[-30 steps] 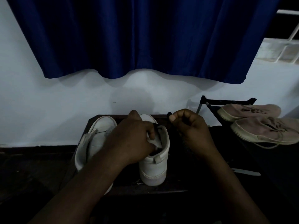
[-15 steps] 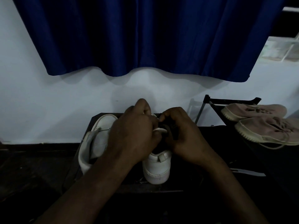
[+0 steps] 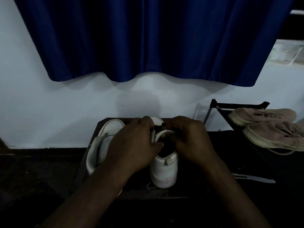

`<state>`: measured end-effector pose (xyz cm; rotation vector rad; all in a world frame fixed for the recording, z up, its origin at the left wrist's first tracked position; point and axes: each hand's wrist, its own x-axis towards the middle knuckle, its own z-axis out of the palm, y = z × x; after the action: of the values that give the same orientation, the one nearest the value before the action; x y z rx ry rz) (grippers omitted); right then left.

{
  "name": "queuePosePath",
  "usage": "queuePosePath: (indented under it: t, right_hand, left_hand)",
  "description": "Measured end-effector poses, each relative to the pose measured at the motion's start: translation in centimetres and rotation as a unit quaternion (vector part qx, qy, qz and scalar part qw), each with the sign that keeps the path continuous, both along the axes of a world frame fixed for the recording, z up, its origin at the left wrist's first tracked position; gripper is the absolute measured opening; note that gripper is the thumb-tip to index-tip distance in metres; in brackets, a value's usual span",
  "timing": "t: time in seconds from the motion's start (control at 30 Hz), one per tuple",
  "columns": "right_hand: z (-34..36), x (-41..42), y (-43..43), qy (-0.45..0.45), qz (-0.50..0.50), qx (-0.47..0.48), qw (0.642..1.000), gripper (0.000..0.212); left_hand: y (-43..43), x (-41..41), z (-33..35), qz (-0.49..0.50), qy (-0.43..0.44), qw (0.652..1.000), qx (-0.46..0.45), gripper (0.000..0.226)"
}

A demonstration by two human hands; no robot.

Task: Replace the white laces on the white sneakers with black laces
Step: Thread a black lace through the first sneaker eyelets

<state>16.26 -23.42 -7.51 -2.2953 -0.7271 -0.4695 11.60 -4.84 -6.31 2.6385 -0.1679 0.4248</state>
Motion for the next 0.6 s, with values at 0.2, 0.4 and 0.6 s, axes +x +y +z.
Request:
queuePosePath:
  t: [0.2,0.4,0.6]
  right_hand:
    - [-0.4,-0.3,1.0,-0.033,-0.066,0.013,0.997,0.009]
    - [-0.1,-0.1,2.0,0.006,-0.115,0.025,0.993,0.005]
    - [0.3,-0.2,1.4,0.018,-0.066,0.027,0.997,0.010]
  left_hand:
    - [-0.5,0.0,0.2,0.040,0.003,0.999,0.017,0.036]
    - [-0.8,-0.3,0.2,0.024,-0.012,0.999,0.026,0.035]
    - [-0.5,-0.6,0.7,0.026,-0.036,0.999,0.026,0.043]
